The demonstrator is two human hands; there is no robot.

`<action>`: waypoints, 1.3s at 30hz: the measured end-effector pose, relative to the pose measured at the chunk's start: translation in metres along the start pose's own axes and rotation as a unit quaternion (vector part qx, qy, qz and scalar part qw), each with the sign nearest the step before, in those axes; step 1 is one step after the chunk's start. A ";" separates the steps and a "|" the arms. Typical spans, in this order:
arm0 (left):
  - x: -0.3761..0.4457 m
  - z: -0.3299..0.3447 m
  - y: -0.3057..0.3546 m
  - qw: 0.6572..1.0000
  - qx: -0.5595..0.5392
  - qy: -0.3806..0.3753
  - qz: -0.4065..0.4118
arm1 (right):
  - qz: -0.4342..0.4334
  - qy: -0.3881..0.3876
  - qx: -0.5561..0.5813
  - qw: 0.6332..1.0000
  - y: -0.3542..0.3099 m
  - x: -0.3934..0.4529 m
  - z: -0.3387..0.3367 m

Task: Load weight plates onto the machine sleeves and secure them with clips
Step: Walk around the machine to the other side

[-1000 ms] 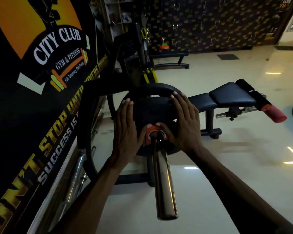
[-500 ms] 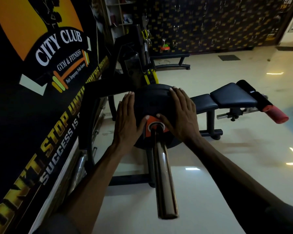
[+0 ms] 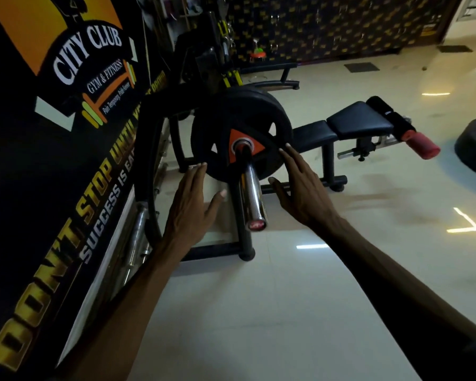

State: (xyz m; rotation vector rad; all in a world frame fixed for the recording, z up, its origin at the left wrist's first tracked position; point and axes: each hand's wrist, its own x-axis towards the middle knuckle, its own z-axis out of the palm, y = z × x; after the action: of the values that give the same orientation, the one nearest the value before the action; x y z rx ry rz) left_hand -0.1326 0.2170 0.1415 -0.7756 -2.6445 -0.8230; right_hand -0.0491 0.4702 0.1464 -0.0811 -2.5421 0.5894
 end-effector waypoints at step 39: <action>-0.122 0.287 0.404 0.933 -0.093 -0.296 0.181 | 0.378 0.012 -0.135 0.916 0.267 -0.384 -0.251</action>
State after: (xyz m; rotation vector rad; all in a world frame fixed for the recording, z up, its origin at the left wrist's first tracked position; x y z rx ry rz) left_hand 0.1693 0.6169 0.0431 -1.7388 -2.7764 -0.8384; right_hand 0.3929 0.7446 0.0415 -1.1981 -2.4938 0.4884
